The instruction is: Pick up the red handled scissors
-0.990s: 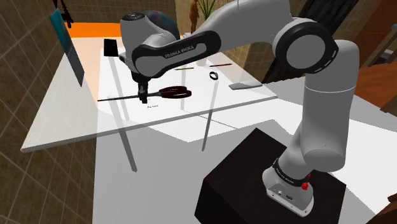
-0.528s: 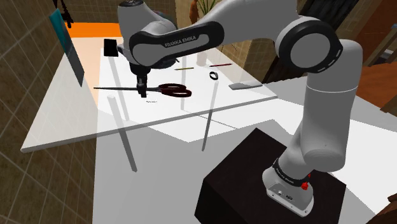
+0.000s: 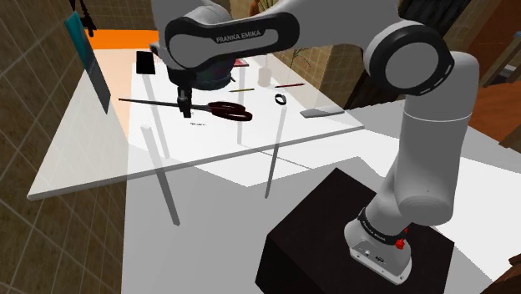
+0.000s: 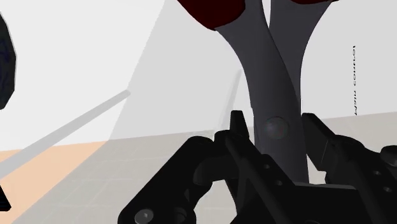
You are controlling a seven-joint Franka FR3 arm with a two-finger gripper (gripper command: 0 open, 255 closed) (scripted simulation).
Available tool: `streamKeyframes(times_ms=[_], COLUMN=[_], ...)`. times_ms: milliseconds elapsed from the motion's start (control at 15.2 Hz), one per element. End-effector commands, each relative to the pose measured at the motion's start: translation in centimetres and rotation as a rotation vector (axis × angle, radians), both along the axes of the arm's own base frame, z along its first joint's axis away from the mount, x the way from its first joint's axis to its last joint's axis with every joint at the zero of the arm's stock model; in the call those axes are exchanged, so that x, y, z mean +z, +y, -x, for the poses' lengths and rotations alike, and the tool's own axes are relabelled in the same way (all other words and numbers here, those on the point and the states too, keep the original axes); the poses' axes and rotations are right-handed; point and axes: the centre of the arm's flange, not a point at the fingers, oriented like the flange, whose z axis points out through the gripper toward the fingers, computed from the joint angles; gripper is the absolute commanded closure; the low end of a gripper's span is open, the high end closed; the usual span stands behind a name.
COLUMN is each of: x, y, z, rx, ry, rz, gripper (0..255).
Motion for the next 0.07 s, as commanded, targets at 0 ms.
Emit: streamKeyframes(times_ms=[0], x=[0.28], y=[0.04], z=[-0.04], rx=[0.000], ry=[0.000], rz=[0.000], gripper=[255])
